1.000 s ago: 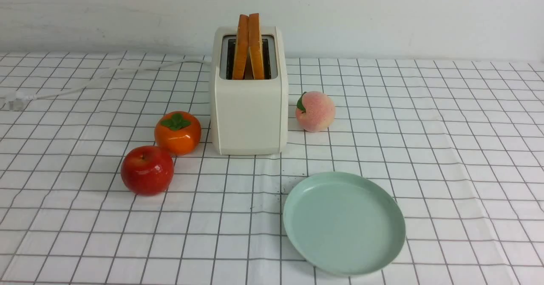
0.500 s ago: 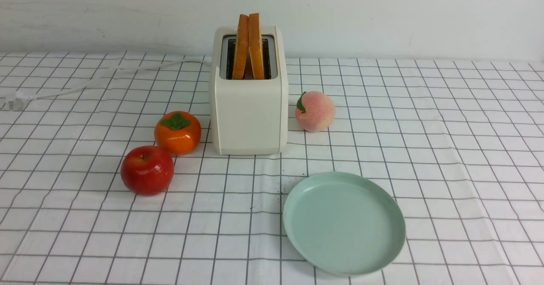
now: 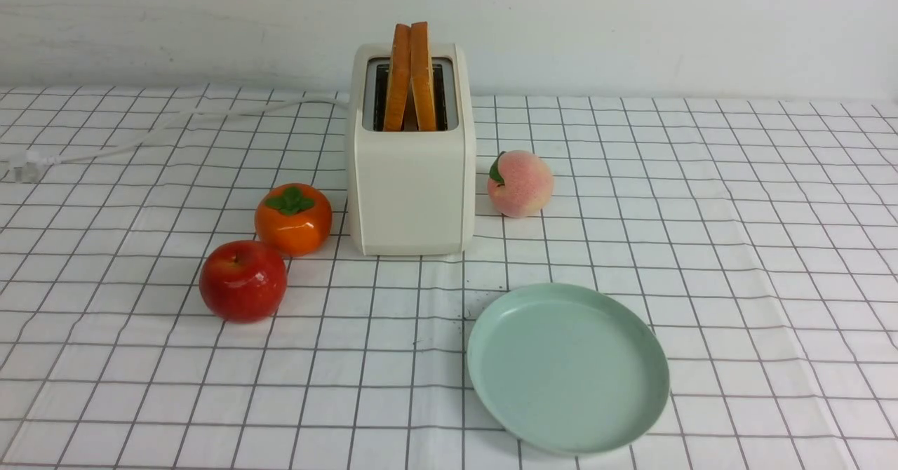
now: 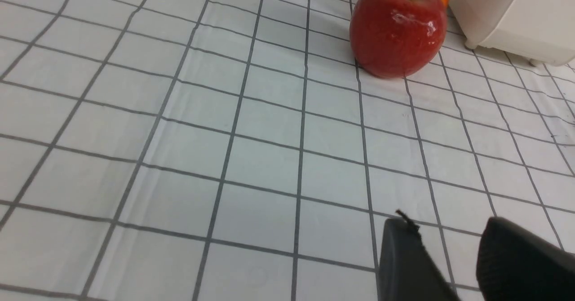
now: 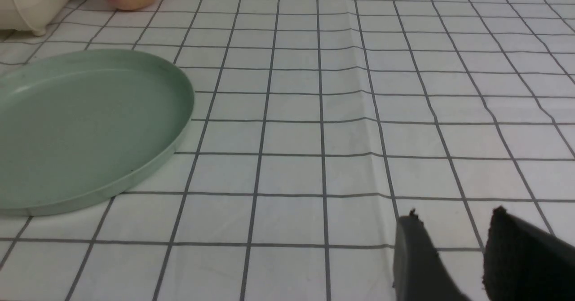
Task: Take toasted bread from bread machine on white checkered table place on plate.
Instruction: 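Reach for a toast slice standing in the toaster with the left gripper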
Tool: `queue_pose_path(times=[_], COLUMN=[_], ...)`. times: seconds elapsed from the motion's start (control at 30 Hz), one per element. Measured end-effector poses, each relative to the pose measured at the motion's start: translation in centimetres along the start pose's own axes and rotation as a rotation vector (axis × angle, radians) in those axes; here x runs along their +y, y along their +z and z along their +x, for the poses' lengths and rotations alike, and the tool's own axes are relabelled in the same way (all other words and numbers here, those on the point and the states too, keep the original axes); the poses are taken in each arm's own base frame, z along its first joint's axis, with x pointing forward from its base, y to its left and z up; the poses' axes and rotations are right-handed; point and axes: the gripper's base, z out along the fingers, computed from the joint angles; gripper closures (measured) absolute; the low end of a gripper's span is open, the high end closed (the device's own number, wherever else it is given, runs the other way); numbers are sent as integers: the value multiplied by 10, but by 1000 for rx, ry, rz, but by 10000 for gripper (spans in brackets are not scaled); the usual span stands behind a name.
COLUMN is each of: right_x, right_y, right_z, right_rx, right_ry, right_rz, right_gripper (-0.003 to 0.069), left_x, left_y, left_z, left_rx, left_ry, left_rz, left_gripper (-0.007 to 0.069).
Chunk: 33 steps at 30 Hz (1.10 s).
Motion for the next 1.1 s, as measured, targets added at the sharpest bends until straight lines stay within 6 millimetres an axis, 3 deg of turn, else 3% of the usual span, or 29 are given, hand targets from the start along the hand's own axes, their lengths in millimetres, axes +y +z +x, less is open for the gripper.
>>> queue_pose_path(times=[0.1,0.33,0.53,0.7,0.73,0.77,0.83,0.9,0.93,0.97,1.0,1.03,1.1], right_x=[0,0,0,0,0,0,0,0,0,0,0,0,0], right_y=[0,0,0,0,0,0,0,0,0,0,0,0,0], right_z=[0,0,0,0,0,0,0,0,0,0,0,0,0], right_rx=[0,0,0,0,0,0,0,0,0,0,0,0,0], right_ry=[0,0,0,0,0,0,0,0,0,0,0,0,0], right_rz=[0,0,0,0,0,0,0,0,0,0,0,0,0], right_gripper=[420,420,420,420,420,420,420,420,420,420,420,420,420], left_x=[-3,-9,-6,-27,-40,-41,-57,-63,-72,-72,-77,-77,-82], left_y=[0,-6,-12,-25,-30,-31,-28,-19,-9,-6,9,9,41], left_z=[-6,-31,-45,-71,-91,-93,-119,-131,-148,-148,-163,-162,-176], left_rx=[-65,-298,-434,-311,-217,-202,-21,96,258,270,398,408,540], left_ry=[-55,-634,-813,-722,-616,-614,-467,-396,-299,-293,-218,-217,-157], left_rz=[30,211,264,300,291,291,244,204,163,155,123,122,93], left_gripper=[387,387,387,460,524,532,616,638,638,638,638,638,638])
